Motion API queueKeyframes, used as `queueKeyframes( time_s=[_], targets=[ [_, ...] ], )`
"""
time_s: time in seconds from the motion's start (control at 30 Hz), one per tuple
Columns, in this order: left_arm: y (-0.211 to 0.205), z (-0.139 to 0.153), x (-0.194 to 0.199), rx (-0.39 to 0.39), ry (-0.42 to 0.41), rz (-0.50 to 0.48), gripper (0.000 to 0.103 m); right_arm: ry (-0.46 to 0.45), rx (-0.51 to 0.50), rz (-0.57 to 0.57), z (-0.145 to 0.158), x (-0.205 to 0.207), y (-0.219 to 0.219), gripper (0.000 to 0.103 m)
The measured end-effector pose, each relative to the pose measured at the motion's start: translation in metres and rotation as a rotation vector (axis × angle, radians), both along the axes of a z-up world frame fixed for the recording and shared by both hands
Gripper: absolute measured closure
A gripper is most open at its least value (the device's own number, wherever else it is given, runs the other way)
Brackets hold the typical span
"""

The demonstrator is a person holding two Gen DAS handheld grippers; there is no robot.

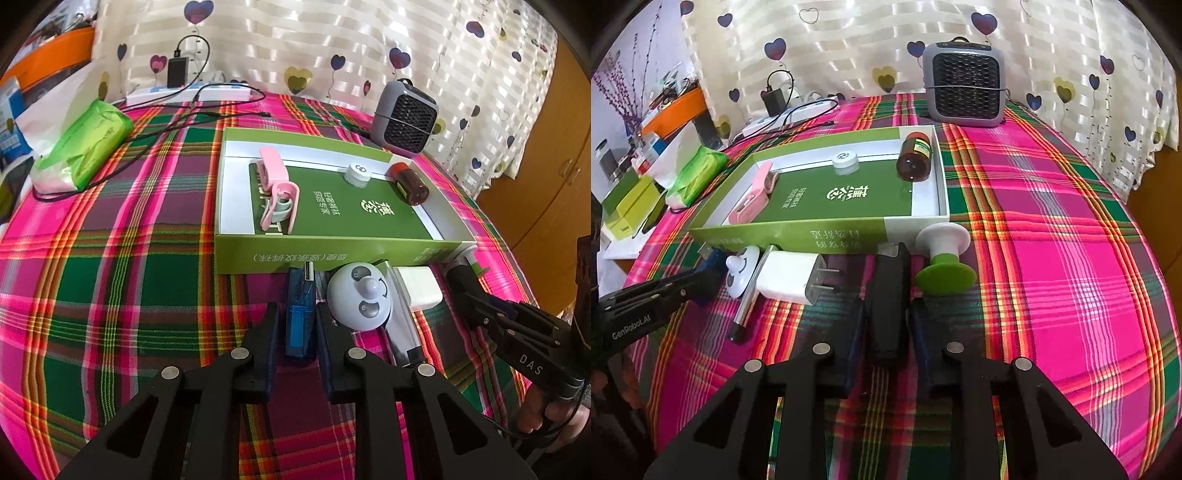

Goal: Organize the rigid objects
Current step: 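Close the left tool on the blue USB stick while the right tool grasps the black block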

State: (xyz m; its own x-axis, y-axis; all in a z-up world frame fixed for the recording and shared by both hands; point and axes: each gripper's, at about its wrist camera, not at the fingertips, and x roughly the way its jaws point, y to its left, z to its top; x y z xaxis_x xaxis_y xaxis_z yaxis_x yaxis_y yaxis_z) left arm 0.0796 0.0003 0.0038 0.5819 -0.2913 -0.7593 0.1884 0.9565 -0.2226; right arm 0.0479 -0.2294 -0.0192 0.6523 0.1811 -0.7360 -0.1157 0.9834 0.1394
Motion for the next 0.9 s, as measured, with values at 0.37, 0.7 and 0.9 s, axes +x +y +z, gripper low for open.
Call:
queueKeyframes(
  time_s=[0.37, 0.7, 0.9],
  targets=[
    [0.0007, 0.0, -0.0006, -0.001, -0.001, 0.001, 0.085, 0.001, 0.003, 0.0, 0.0002, -0.0003, 0.0002, 0.077],
    [0.0026, 0.0021, -0.0032, -0.004, -0.007, 0.002, 0.088, 0.0, 0.0, 0.0, -0.0001, -0.0026, -0.0001, 0.077],
    [0.003, 0.0047, -0.0074, -0.009, -0.016, -0.002, 0.088, -0.005, 0.013, -0.002, 0.0004, -0.006, -0.0019, 0.078]
  ],
)
